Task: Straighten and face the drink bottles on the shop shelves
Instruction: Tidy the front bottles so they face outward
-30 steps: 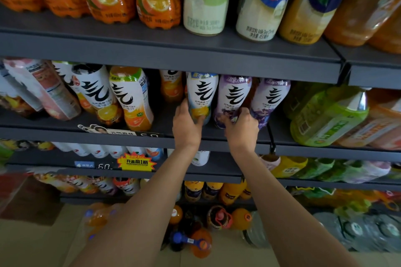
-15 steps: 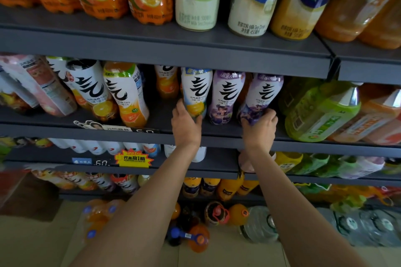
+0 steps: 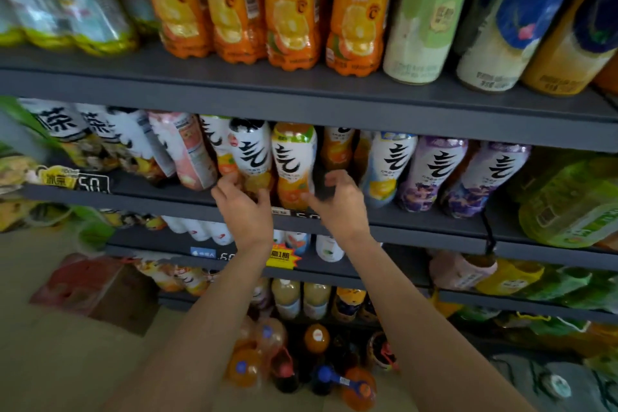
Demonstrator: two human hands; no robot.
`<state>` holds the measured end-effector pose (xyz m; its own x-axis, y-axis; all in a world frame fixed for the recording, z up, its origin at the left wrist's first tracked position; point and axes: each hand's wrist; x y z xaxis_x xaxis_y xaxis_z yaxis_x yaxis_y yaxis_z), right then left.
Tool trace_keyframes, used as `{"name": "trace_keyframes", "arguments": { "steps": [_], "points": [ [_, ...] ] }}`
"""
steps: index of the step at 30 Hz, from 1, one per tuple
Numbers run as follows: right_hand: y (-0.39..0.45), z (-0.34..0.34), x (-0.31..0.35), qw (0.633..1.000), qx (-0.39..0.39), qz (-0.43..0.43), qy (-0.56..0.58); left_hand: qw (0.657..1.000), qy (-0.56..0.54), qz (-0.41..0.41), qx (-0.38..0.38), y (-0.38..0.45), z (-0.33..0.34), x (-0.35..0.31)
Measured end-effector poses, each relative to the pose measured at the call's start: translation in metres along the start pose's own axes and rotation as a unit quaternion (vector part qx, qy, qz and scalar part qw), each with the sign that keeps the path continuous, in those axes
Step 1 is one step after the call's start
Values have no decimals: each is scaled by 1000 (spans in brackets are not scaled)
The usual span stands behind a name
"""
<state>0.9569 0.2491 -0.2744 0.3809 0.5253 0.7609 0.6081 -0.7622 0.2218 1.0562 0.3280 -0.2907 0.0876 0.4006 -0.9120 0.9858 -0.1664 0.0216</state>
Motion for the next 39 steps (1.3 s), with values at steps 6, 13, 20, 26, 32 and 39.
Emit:
{"name": "trace_keyframes", "arguments": {
  "steps": [6, 13, 20, 26, 32, 39],
  "points": [
    [12, 55, 31, 989, -71, 109, -67, 978, 17, 34, 207, 53, -12, 17],
    [21, 45, 24, 980, -97, 136, -109, 971, 88, 98, 198, 67, 1, 20],
    [35, 22, 6, 976, -108, 165, -94, 961, 106, 107, 233, 56, 34, 5],
    [26, 33, 2, 970, -149, 164, -99, 956, 112, 114, 244, 57, 35, 7],
    [30, 33, 4, 968, -133, 170, -126, 957, 104, 109, 249, 53, 35, 6],
    [2, 4, -10, 943, -272, 165, -99, 966, 71, 44, 244, 33, 36, 2]
  ]
}}
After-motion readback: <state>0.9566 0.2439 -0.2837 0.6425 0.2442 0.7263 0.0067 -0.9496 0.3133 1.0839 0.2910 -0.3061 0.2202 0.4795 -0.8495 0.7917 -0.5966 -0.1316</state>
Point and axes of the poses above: each hand's wrist, its own y-axis towards the middle knuckle, its own z-axis out of the palm, x = y × z, and after that the axes turned 13 degrees about -z, right-handed
